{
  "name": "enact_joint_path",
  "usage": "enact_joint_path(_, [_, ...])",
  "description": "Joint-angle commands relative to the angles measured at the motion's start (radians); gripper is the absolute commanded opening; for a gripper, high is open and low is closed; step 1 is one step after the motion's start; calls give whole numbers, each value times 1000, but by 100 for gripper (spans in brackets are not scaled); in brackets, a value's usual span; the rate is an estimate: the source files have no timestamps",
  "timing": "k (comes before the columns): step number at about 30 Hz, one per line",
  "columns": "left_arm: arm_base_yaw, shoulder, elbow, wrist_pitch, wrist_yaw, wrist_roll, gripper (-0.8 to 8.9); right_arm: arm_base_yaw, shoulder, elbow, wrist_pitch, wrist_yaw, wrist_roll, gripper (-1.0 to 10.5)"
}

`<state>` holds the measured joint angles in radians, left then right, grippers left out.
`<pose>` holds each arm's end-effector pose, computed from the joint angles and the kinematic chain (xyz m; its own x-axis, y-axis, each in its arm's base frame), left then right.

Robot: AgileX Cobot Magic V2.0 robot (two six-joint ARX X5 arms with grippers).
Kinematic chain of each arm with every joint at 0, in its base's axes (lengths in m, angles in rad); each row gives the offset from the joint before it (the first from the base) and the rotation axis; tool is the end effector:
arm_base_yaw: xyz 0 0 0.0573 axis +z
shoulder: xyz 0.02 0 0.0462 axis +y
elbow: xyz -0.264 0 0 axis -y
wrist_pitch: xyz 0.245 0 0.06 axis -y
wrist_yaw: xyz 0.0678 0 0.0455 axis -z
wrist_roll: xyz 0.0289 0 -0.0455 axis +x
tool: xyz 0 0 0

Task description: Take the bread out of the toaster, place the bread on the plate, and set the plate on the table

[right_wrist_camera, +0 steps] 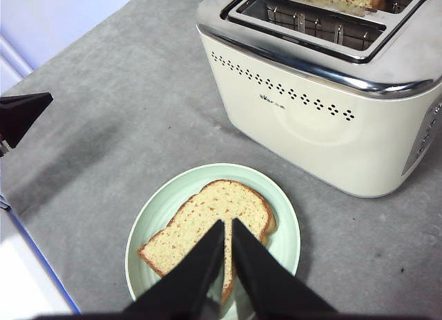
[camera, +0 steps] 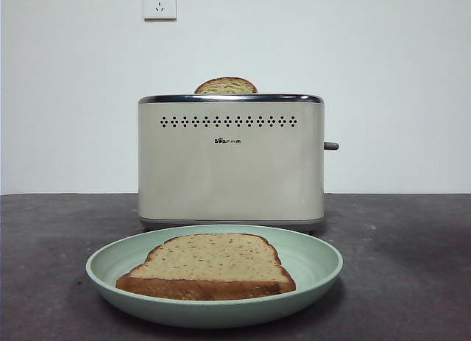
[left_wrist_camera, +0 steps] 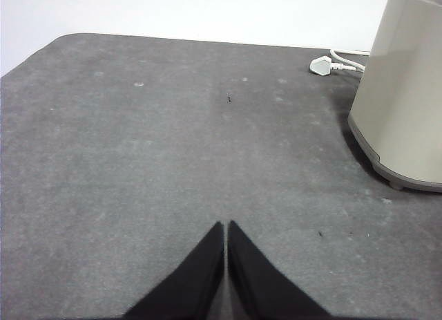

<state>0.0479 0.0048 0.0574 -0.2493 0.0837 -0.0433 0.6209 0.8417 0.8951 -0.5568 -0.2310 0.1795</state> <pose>0.0923 0.0020 0.1587 0.9802 -0.0367 -0.1947 0.0257 0.9979 -0.0588 0.1341 0.1041 0.3271 0.5603 0.6823 -0.4696 -0.6477 0.7143 0.2651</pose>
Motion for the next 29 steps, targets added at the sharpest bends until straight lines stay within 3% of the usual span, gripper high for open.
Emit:
enact_joint_path(1, [2, -2, -21, -12, 1, -3, 7, 8, 5, 10, 9, 5, -11, 5])
enact_joint_path(5, [2, -2, -21, -12, 1, -3, 7, -45, -43, 10, 19, 42, -85, 5])
enact_joint_path(9, [2, -2, -21, -12, 1, -2, 7, -191, -97, 5, 63, 47, -144, 5])
enact_joint_path(15, [2, -2, -21, -12, 1, -3, 7, -449, -218, -72, 139, 48, -144, 5])
enact_joint_path(19, [2, -2, -21, -12, 1, -3, 7, -585, -333, -204, 281, 49, -156, 5])
enact_joint_path(24, [2, -2, -21, -12, 2, -3, 7, -643, -495, -448, 536, 82, -172, 5])
enact_joint_path(29, [2, -2, -21, -12, 1, -3, 7, -670, -635, -655, 672, 83, -159, 5])
